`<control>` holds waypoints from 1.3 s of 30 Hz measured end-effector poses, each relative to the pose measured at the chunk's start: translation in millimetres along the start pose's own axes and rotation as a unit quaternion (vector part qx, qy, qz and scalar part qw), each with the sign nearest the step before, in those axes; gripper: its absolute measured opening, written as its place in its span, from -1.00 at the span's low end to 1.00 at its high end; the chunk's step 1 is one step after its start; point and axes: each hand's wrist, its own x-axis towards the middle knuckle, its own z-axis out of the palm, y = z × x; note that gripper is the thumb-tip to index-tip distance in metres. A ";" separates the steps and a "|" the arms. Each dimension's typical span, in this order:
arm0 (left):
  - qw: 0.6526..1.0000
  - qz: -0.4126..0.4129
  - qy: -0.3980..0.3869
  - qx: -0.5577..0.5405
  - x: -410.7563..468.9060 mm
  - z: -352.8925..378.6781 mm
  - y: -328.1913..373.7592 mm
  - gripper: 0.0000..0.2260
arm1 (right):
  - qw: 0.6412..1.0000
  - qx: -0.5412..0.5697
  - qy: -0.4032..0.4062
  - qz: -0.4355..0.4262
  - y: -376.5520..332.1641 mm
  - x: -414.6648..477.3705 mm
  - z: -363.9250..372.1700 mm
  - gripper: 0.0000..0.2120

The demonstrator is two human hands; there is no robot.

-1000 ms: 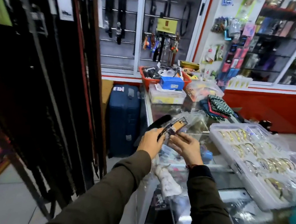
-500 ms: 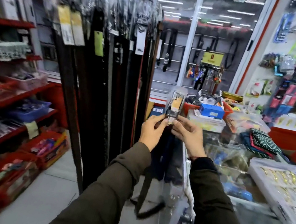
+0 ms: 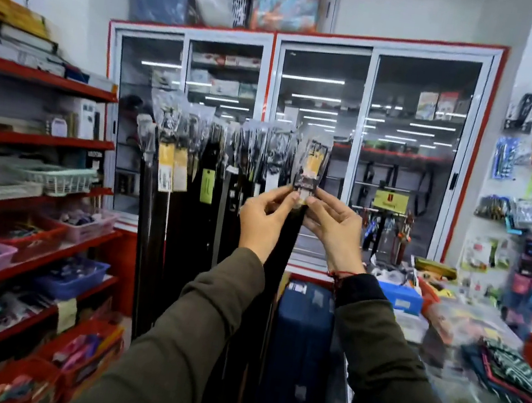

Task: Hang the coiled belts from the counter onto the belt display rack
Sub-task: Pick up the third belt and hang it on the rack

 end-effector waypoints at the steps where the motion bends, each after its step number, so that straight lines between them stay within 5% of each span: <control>1: 1.000 0.016 0.003 0.003 10.3 -1.2 7.3 -0.73 | 1.000 0.007 -0.002 0.001 -6.5 7.1 6.0 -0.74; 6: 0.999 0.032 0.020 0.015 45.6 -3.7 29.5 -0.74 | 1.000 0.004 -0.006 -0.009 -25.5 32.6 25.6 -0.70; 20: 0.985 -0.150 -0.017 -0.081 61.8 -1.4 9.7 -0.76 | 0.995 -0.092 -0.011 0.040 -17.2 58.9 25.2 -0.69; 25: 0.996 -0.090 -0.008 -0.009 61.4 -4.4 0.8 -0.74 | 0.986 -0.167 -0.004 -0.020 1.4 65.8 19.9 -0.67; 29: 0.968 0.088 -0.022 0.234 67.9 -10.7 -6.7 -0.51 | 0.909 -0.357 0.029 -0.214 16.1 69.4 11.9 -0.56; 34: 0.818 0.303 -0.100 0.479 90.2 -24.8 -7.2 -0.34 | 0.778 -0.529 -0.055 -0.334 27.9 89.0 8.0 -0.39; 36: 0.764 0.318 -0.121 0.549 103.8 -29.8 -12.8 -0.33 | 0.730 -0.571 -0.081 -0.366 29.2 99.7 10.0 -0.39; 39: 0.741 0.294 -0.125 0.591 118.5 -35.7 -24.7 -0.32 | 0.682 -0.617 -0.084 -0.382 32.0 116.4 13.6 -0.37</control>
